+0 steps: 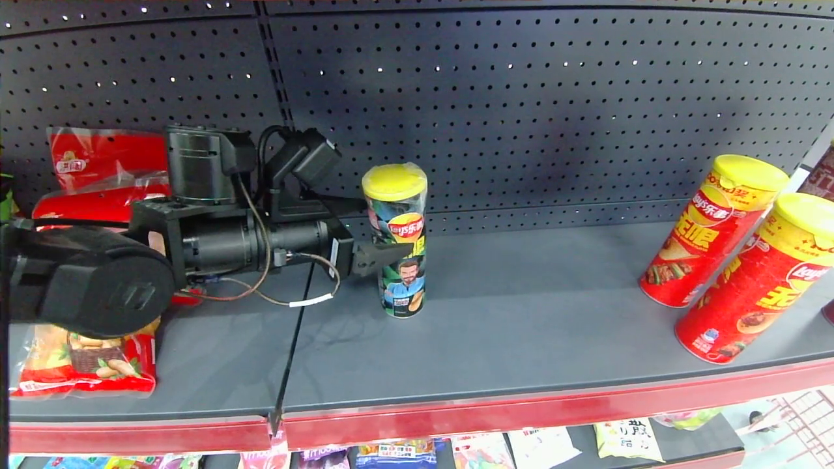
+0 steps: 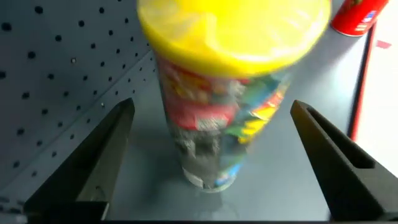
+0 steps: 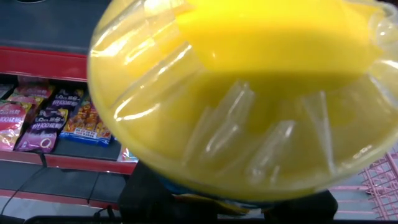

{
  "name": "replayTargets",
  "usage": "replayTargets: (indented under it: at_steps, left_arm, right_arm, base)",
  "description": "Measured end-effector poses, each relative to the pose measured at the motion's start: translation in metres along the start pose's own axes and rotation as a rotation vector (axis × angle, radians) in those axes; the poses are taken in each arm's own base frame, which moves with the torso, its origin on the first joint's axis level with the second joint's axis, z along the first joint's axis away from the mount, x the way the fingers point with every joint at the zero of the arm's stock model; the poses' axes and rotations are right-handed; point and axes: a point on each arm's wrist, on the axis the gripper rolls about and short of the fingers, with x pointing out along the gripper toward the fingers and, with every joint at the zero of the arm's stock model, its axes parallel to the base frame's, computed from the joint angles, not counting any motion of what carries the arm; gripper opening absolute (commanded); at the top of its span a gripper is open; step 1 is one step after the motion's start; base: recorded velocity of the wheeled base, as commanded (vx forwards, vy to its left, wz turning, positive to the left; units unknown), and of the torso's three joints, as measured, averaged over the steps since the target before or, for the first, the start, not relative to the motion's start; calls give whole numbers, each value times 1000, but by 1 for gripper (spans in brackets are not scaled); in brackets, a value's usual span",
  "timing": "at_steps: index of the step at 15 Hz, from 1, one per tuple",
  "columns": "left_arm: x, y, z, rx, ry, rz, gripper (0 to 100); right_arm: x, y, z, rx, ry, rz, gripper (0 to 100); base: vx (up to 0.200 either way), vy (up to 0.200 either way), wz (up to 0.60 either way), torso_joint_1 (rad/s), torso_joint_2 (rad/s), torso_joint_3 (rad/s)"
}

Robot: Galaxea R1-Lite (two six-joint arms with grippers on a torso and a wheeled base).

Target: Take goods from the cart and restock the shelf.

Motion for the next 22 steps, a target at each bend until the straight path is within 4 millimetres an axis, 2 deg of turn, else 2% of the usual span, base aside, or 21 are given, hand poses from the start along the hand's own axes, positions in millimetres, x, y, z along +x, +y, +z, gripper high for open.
replayTargets:
  at_steps: [5,10,11,17,19,22]
  left_arm:
    - [16,8,1,11,-15,-38,100]
    - [22,9,-4,18,-10,-82,100]
    - [23,9,-5,32,-10,-90,0]
    - [23,7,-10,47,-10,-163,0]
    - [14,2,-12,41,-9,-188,0]
    - [-11,-14,-17,24,-3,-251,0]
  right_arm:
    - [0,0,0,0,-1,0,0]
    - [0,0,0,2,-2,-1,0]
    - [0,0,1,2,-2,-1,0]
    - [0,0,1,2,-3,-1,0]
    - [-1,0,1,2,-4,-1,0]
    - [-1,0,2,2,-7,1,0]
  base:
    - [0,0,0,0,0,0]
    - [0,0,0,0,0,0]
    - [0,0,0,0,0,0]
    - [0,0,0,0,0,0]
    - [0,0,0,0,0,0]
    - [0,0,0,0,0,0]
